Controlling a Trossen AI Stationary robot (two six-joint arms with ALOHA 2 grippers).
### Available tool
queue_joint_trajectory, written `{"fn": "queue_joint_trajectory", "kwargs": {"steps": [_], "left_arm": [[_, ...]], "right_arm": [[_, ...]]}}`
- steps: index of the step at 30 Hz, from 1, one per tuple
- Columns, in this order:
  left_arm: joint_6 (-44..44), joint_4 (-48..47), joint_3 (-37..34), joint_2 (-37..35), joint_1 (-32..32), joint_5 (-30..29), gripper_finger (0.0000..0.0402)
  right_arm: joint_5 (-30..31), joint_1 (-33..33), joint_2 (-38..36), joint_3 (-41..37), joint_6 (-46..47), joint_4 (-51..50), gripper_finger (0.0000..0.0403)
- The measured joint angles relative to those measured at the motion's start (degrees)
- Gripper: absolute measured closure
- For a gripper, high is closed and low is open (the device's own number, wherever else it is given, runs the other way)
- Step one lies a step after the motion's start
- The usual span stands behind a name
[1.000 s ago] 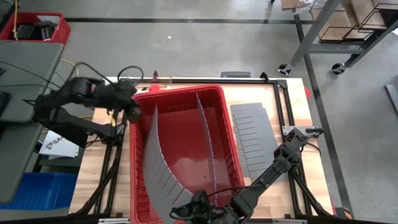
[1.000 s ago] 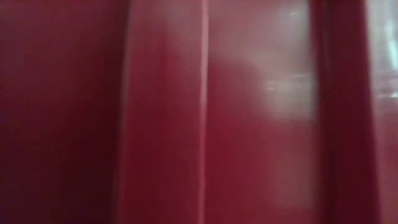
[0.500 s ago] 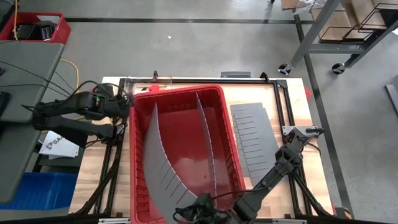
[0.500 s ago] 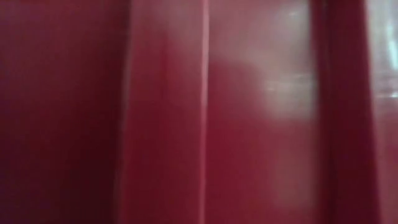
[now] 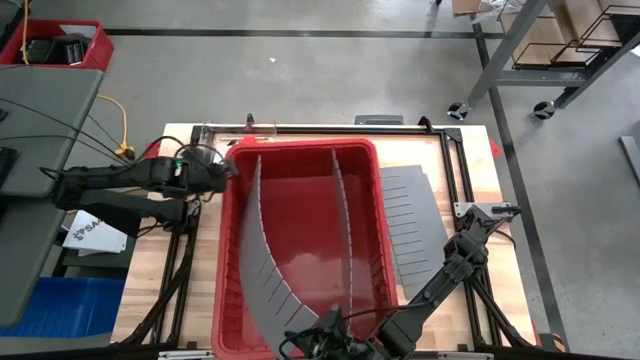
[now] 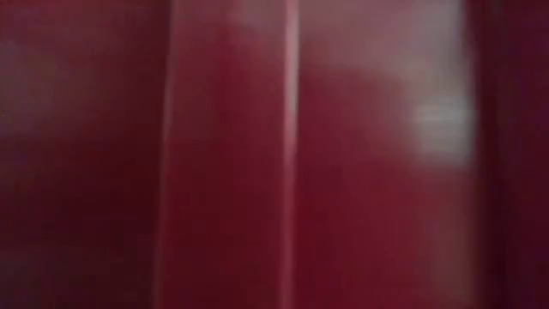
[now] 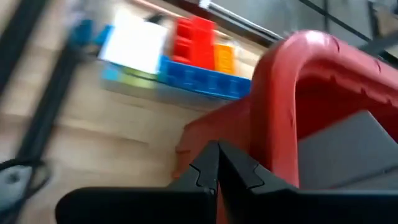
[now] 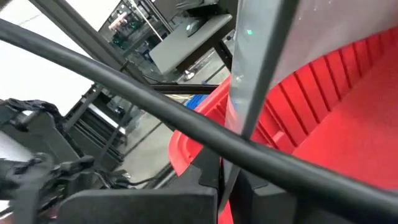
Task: Sort blocks
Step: Assemble the bin divider into the red bin
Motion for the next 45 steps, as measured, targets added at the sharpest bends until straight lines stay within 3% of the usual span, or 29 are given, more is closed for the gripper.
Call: {"fn": "queue_joint_trajectory", "kwargs": {"steps": [4, 13, 19, 23, 28, 33, 38, 41, 45], "left_arm": [[6.99, 8.21, 0.05, 3.33, 0.88, 1.38, 0.0401], [11.25, 18.97, 0.16, 8.64, 0.22, 3.43, 0.0401], [17.91, 19.9, 1.5, 7.28, 0.86, 1.14, 0.0401], [31.44, 20.77, 3.23, 6.25, 1.21, -0.3, 0.0401], [45.39, 19.08, 6.64, 5.36, 1.18, 2.74, 0.039], [68.38, 17.57, 13.19, 5.08, 1.18, 13.68, 0.0356], [91.78, 16.33, 19.92, 6.3, 1.12, 26.45, 0.0291], [103.46, 9.34, 24.16, 8.99, 1.1, 32.66, 0.0248], [111.97, -2.99, 29.3, 14.7, 0.41, 34.83, 0.0204]], "right_arm": [[-0.77, 0.32, -0.09, 2.93, -0.4, -5.95, 0.0403], [-2.38, 1.14, -2.37, 6.16, 3.19, -20.39, 0.0403], [-5.94, 1.08, -3.34, 6.21, 4.7, -22.96, 0.0403], [-6.13, 1.16, -3.39, 6.18, 5.42, -23.78, 0.0403], [-6.36, 1.19, -3.39, 6.18, 5.15, -23.97, 0.0403], [-6.34, 1.39, -3.39, 6.18, 4.42, -24.2, 0.0403], [-6.34, 1.4, -3.39, 6.18, 4.48, -24.43, 0.0403], [-6.36, 1.4, -3.39, 6.16, 4.35, -24.54, 0.0403], [-6.45, 1.42, -3.39, 6.16, 5.38, -24.54, 0.0403]]}}
